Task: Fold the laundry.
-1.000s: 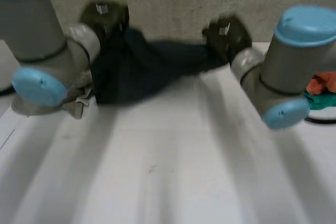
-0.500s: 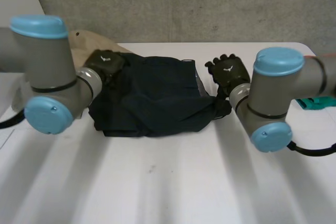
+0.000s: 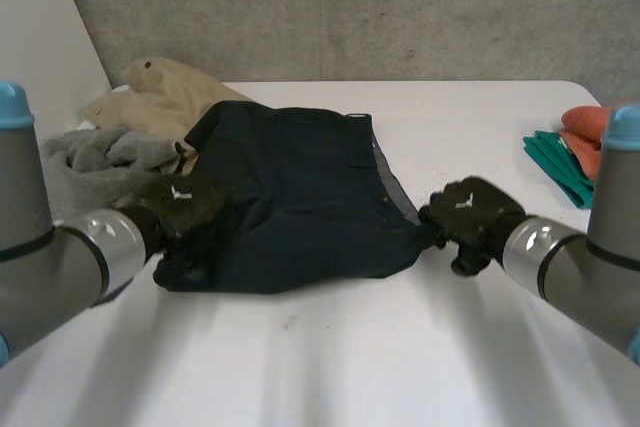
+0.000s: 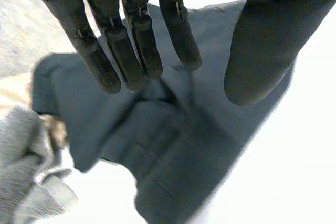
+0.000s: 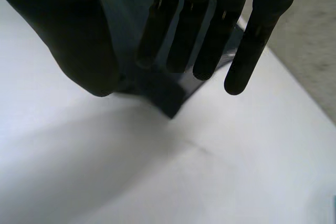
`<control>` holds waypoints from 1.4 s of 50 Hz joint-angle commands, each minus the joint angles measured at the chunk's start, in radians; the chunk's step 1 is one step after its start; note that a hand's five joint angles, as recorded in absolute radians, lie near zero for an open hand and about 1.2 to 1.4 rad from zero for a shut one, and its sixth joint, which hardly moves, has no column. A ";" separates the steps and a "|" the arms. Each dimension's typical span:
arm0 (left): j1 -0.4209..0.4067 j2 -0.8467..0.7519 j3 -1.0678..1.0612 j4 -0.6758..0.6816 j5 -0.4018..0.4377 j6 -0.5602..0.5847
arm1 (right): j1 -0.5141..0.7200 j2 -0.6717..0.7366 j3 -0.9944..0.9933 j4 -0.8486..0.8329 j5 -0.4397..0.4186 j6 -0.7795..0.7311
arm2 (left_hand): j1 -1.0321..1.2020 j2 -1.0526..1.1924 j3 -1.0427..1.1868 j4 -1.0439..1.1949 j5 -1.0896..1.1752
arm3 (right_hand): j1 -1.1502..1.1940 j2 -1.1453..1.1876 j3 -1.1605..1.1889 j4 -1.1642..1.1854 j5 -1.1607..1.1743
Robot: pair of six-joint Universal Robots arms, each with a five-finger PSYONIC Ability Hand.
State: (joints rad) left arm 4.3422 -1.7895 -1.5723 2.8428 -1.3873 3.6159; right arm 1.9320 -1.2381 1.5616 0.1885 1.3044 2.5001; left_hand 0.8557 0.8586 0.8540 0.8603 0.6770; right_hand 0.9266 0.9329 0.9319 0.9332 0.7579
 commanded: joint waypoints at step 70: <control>-0.044 -0.367 0.385 0.161 -0.217 0.066 | 0.130 0.536 -0.388 -0.621 0.134 0.029 | 0.488 0.485 0.489 0.483 0.492 | 0.470 0.463 0.464 0.463 0.464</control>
State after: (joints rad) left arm 4.2890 -2.2209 -1.1873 3.0383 -1.6285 3.6977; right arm 2.0589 -0.7162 1.2260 -0.4456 1.3868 2.5231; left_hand 1.0700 1.0792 1.0725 1.0777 0.8891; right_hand 0.8853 0.8963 0.8895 0.8828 0.7019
